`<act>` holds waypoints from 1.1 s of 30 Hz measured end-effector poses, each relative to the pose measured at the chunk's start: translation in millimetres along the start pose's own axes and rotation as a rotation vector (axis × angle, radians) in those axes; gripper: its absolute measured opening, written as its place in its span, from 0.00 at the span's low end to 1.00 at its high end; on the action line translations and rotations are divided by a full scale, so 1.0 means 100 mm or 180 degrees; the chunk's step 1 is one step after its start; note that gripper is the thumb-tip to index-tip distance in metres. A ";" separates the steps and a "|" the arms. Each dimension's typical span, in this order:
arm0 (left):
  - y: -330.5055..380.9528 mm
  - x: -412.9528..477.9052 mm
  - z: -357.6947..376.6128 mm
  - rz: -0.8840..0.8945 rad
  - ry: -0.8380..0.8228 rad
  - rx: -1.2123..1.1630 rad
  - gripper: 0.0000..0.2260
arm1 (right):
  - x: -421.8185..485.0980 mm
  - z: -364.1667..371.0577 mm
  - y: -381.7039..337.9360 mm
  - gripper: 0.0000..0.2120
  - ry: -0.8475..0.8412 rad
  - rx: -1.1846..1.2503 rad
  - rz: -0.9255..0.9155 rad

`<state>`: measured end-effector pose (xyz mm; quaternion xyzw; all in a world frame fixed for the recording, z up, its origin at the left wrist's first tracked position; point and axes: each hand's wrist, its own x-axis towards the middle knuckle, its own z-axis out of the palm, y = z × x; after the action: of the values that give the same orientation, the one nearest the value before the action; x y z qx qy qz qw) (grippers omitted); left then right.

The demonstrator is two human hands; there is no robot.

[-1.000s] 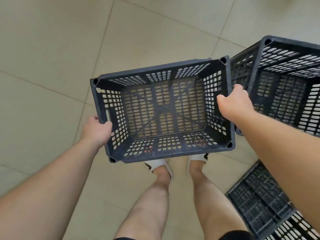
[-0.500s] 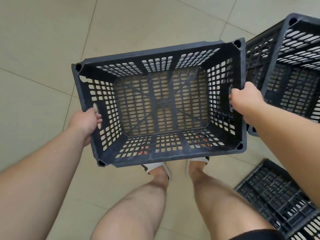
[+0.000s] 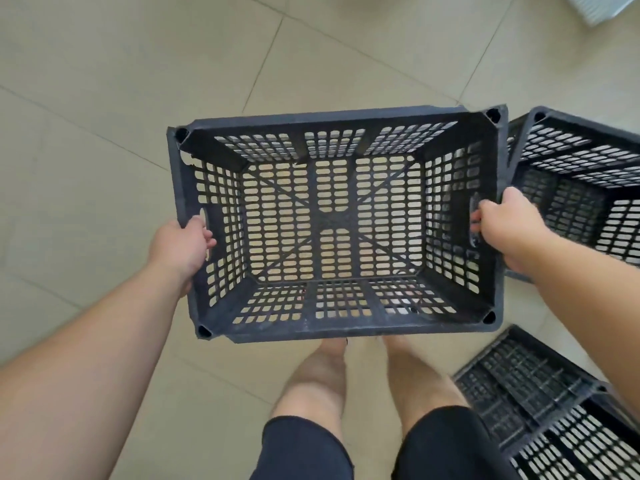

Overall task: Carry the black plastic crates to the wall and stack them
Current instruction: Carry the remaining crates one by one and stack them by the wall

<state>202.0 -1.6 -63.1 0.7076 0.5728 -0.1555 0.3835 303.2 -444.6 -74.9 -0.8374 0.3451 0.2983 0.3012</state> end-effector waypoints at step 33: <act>-0.95 -3.93 -3.77 -0.0573 0.1376 -0.1279 0.16 | -4.22 -1.54 -2.35 0.12 -0.0088 -0.1458 -0.2611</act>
<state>-84.7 3.2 409.1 0.5806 0.7208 0.0817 0.3697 280.1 -249.1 392.4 -0.9455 -0.0931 0.2342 0.2063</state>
